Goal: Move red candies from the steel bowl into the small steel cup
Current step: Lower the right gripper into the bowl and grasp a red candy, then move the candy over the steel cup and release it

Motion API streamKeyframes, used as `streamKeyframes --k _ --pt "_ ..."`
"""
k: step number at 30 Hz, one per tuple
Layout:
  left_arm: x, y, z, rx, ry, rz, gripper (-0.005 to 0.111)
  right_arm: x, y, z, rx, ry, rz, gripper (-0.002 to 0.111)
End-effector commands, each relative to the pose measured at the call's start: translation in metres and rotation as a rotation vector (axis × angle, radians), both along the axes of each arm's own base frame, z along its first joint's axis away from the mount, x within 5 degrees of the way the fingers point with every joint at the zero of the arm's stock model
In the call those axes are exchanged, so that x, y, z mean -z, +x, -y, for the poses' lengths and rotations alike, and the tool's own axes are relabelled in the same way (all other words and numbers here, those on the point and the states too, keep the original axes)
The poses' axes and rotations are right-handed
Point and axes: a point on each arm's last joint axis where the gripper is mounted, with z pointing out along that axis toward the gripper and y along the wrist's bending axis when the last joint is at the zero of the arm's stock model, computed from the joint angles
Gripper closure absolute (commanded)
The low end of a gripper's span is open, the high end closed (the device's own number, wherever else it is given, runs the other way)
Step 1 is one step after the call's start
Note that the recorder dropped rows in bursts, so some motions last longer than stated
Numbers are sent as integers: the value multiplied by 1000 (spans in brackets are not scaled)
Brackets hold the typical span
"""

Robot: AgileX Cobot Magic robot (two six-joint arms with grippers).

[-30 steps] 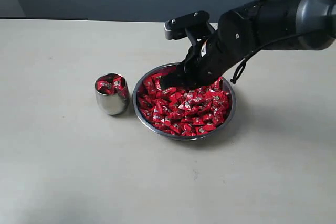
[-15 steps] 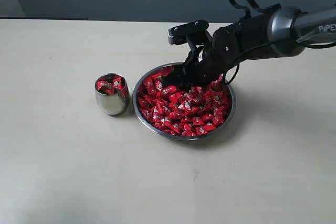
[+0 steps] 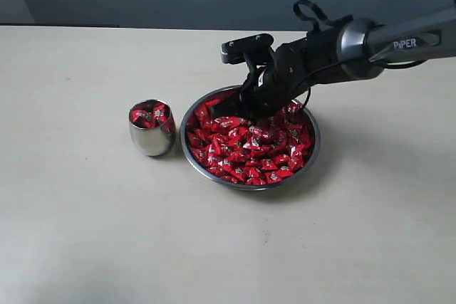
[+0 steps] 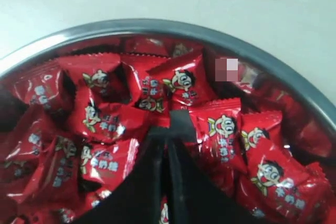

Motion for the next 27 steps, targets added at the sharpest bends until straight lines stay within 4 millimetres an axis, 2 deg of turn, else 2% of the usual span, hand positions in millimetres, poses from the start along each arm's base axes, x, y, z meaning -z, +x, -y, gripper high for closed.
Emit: streamKeyframes --k 1,8,14,20,27 --pt "-4 0 0 8 2 18 106 -27 1 3 5 26 35 109" --pt "-4 0 0 8 2 18 106 -69 -12 -3 -22 80 96 109" --pt "-4 0 0 8 2 18 106 -95 -44 -36 -143 153 180 109" --pt "-4 0 0 8 2 18 106 -95 -67 -73 -250 193 220 109" --pt "-4 0 0 8 2 18 106 -72 -65 -95 -280 156 181 109"
